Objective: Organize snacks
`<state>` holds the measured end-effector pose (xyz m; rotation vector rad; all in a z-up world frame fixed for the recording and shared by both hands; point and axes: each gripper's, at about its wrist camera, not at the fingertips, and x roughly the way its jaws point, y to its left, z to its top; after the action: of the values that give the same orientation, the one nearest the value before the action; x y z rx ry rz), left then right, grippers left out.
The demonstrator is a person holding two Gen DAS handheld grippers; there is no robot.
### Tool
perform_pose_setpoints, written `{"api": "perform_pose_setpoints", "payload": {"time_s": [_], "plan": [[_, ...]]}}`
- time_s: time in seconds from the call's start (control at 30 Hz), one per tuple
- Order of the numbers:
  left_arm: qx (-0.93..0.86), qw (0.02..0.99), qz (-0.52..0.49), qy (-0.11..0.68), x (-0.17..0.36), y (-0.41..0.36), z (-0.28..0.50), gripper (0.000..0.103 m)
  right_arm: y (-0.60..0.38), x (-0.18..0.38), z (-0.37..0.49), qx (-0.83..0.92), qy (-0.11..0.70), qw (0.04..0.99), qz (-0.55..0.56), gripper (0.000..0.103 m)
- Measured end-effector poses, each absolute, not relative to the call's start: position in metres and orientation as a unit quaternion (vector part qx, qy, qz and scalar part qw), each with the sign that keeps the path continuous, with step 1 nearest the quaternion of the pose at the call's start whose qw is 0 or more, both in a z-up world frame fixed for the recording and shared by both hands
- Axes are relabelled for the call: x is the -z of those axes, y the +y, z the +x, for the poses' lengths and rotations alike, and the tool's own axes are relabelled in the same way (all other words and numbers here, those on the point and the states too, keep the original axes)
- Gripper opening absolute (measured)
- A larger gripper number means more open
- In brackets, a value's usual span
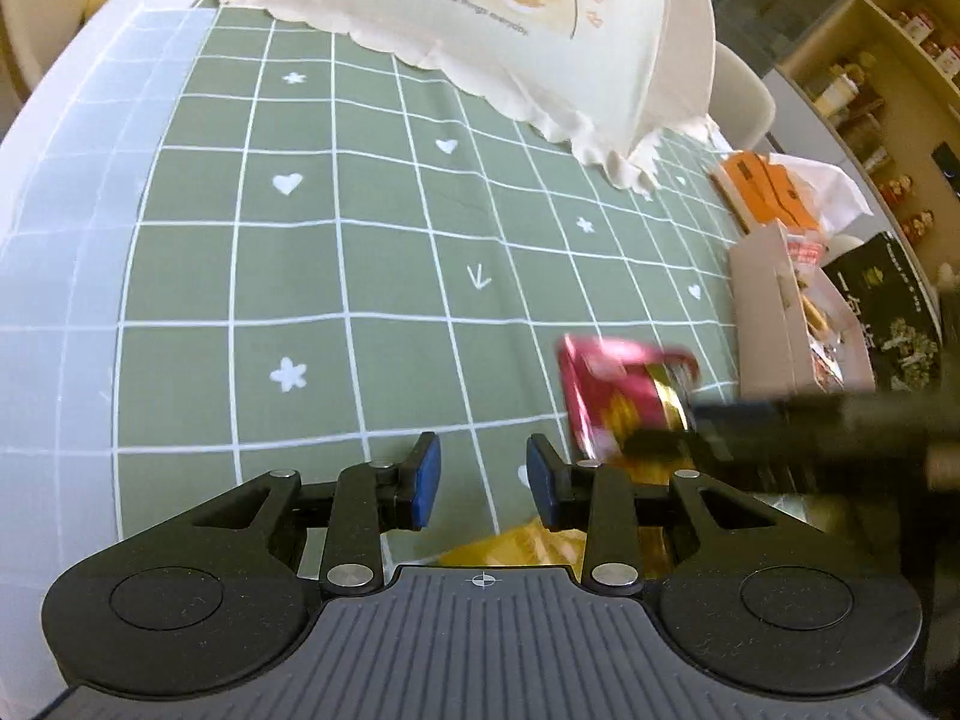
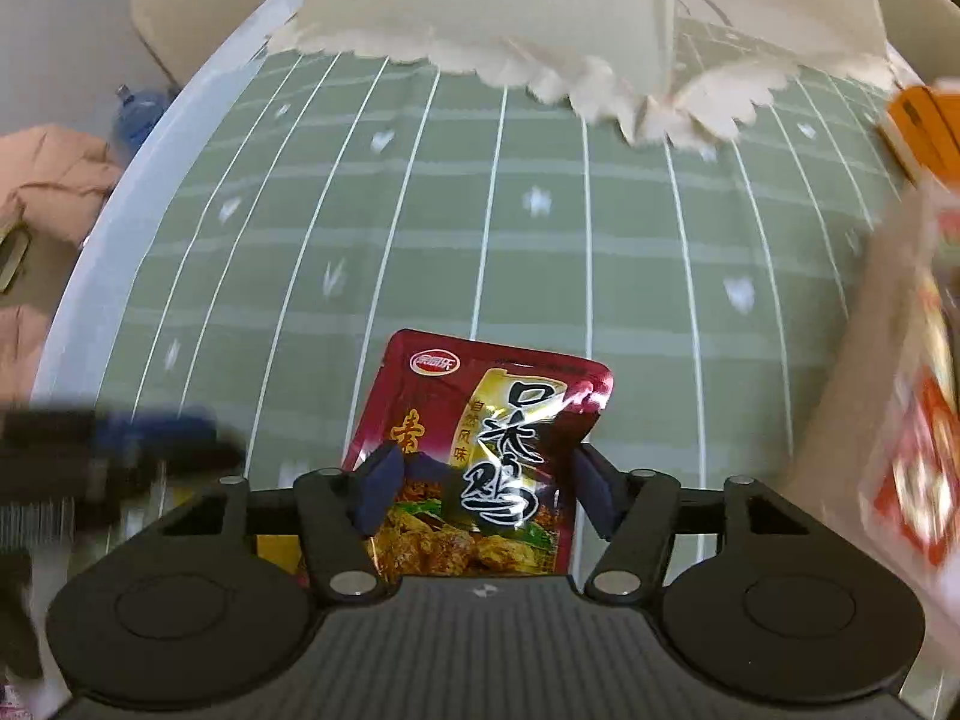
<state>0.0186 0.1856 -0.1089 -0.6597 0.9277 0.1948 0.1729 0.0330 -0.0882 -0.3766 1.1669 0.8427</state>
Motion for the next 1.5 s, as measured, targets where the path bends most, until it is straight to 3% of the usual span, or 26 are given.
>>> {"api": "perform_pose_setpoints", "payload": {"time_s": [0.17, 0.33, 0.4, 0.53, 0.9, 1.0, 1.13, 1.3, 1.4, 1.5], "plan": [[-0.077, 0.828, -0.321, 0.453, 0.108, 0.174, 0.016, 0.036, -0.017, 0.088, 0.149, -0.356, 0.537, 0.747, -0.164, 0.060], [-0.045, 0.847, -0.286, 0.446, 0.086, 0.149, 0.008, 0.036, -0.073, 0.084, 0.146, -0.275, 0.486, 0.808, -0.185, 0.060], [-0.052, 0.849, -0.264, 0.455, 0.081, 0.145, 0.004, 0.036, -0.089, 0.085, 0.147, -0.250, 0.480, 0.818, -0.194, 0.066], [-0.096, 0.845, -0.264, 0.455, 0.078, 0.149, -0.009, 0.036, -0.114, 0.078, 0.143, -0.263, 0.501, 0.814, -0.130, 0.066], [-0.025, 0.815, -0.300, 0.495, 0.094, 0.103, 0.005, 0.041, -0.095, 0.074, 0.103, -0.290, 0.465, 0.824, -0.146, 0.069], [-0.005, 0.843, -0.242, 0.481, 0.078, 0.092, 0.011, 0.041, -0.101, 0.072, 0.101, -0.283, 0.459, 0.830, -0.142, 0.070], [0.070, 0.872, -0.047, 0.482, 0.060, 0.056, 0.020, 0.041, -0.112, 0.078, 0.105, -0.270, 0.467, 0.831, -0.134, 0.070], [0.136, 0.835, 0.138, 0.515, 0.085, 0.007, 0.021, 0.044, -0.124, 0.082, 0.104, -0.263, 0.477, 0.830, -0.122, 0.070], [0.112, 0.837, 0.170, 0.507, 0.095, -0.002, 0.025, 0.052, -0.129, 0.083, 0.103, -0.255, 0.478, 0.832, -0.124, 0.070], [0.072, 0.851, 0.106, 0.509, 0.099, 0.007, 0.044, 0.057, -0.133, 0.086, 0.104, -0.249, 0.483, 0.830, -0.126, 0.070]]}}
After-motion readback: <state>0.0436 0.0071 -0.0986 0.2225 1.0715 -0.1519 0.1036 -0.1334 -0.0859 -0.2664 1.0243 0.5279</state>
